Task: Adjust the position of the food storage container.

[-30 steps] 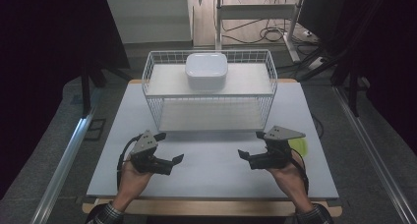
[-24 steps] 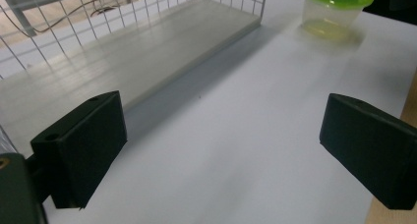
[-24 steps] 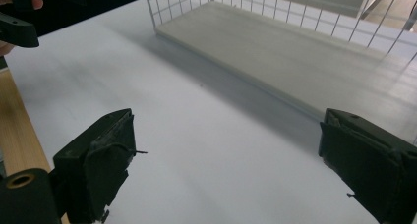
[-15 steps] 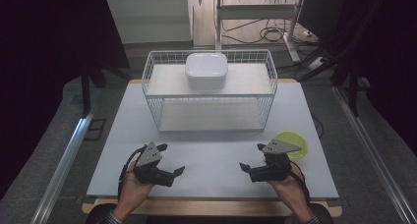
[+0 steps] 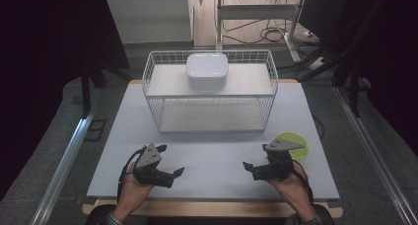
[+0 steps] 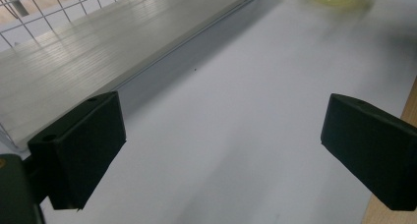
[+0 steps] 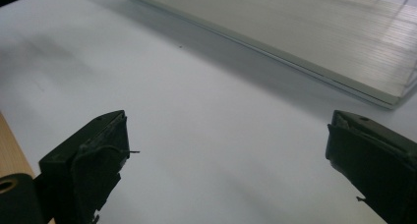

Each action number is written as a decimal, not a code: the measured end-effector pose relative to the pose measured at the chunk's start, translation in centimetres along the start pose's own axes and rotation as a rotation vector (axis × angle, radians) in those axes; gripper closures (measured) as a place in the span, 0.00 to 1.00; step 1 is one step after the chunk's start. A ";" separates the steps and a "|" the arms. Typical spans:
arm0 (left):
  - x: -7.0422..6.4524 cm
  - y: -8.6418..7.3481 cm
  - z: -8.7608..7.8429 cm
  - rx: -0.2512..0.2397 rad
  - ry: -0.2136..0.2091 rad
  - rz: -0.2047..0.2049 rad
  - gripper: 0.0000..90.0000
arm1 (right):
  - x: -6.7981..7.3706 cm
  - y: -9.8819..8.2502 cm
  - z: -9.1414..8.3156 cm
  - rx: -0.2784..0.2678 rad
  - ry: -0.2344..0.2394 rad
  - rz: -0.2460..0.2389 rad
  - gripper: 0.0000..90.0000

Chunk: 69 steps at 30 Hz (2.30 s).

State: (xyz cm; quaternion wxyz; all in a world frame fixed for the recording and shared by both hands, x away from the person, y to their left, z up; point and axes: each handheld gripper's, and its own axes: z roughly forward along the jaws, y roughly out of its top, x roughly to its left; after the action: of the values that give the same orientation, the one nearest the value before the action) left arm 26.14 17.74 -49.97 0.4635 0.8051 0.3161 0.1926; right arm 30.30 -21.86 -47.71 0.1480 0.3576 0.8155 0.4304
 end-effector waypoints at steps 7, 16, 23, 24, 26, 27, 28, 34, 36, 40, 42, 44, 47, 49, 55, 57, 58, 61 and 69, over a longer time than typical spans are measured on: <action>0.2 -0.1 0.0 0.002 -0.001 -0.008 0.03 | -1.5 0.2 -1.3 0.005 -0.074 0.035 0.25; 0.4 -0.2 0.1 0.006 -0.002 -0.021 0.03 | -4.2 0.1 -4.3 -0.029 -0.168 0.072 0.66; 0.5 -0.3 0.2 0.010 -0.001 -0.029 0.03 | -6.5 -0.7 -6.1 -0.020 -0.281 0.079 0.92; 0.6 -0.3 0.2 0.010 -0.002 -0.030 0.03 | -6.9 -0.9 -6.5 -0.022 -0.301 0.094 0.96; 0.6 -0.3 0.2 0.011 -0.003 -0.033 0.03 | -7.7 -1.2 -7.2 -0.023 -0.332 0.121 0.99; 0.6 -0.3 0.2 0.012 -0.002 -0.033 0.03 | -8.0 -1.4 -7.4 -0.023 -0.348 0.134 1.00; 0.6 -0.3 0.2 0.012 -0.002 -0.034 0.03 | -8.3 -1.6 -7.7 -0.020 -0.360 0.144 1.00; 0.7 -0.4 0.3 0.019 -0.003 -0.039 0.03 | -10.0 -2.8 -8.1 -0.001 -0.421 0.191 1.00; 0.7 -0.4 0.4 0.021 -0.004 -0.040 0.03 | -10.5 -3.1 -8.1 0.005 -0.443 0.199 1.00; 0.7 -0.5 0.5 0.029 -0.007 -0.045 0.03 | -11.4 -3.7 -7.8 0.024 -0.465 0.216 1.00; 0.7 -0.5 0.5 0.030 -0.009 -0.047 0.03 | -11.7 -3.9 -7.5 0.037 -0.472 0.221 1.00; 0.8 -0.5 0.6 0.032 -0.010 -0.047 0.03 | -11.9 -4.1 -7.3 0.041 -0.467 0.226 1.00; 0.8 -0.5 0.7 0.038 -0.014 -0.048 0.03 | -11.9 -4.1 -7.0 0.047 -0.464 0.222 0.99; 0.7 -0.5 0.7 0.040 -0.015 -0.047 0.03 | -11.8 -4.1 -6.8 0.050 -0.460 0.224 0.99; 0.7 -0.5 0.8 0.044 -0.018 -0.046 0.03 | -11.6 -4.0 -6.4 0.054 -0.446 0.229 0.99; 0.7 -0.5 0.9 0.046 -0.018 -0.045 0.03 | -11.4 -3.9 -6.1 0.059 -0.436 0.228 0.99; 0.7 -0.5 0.9 0.048 -0.018 -0.045 0.03 | -11.3 -3.9 -6.0 0.060 -0.429 0.231 0.99; 0.7 -0.6 0.9 0.051 -0.020 -0.043 0.03 | -10.7 -3.5 -5.6 0.061 -0.409 0.228 0.99; 0.6 -0.5 1.0 0.058 -0.023 -0.037 0.03 | -9.2 -2.6 -3.5 0.101 -0.348 0.198 0.99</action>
State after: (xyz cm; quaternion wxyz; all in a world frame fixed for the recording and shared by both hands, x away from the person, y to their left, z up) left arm 26.98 17.71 -50.92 0.4472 0.8143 0.3309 0.1655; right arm 33.57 -31.47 -48.39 0.2256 0.5120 0.7589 0.3332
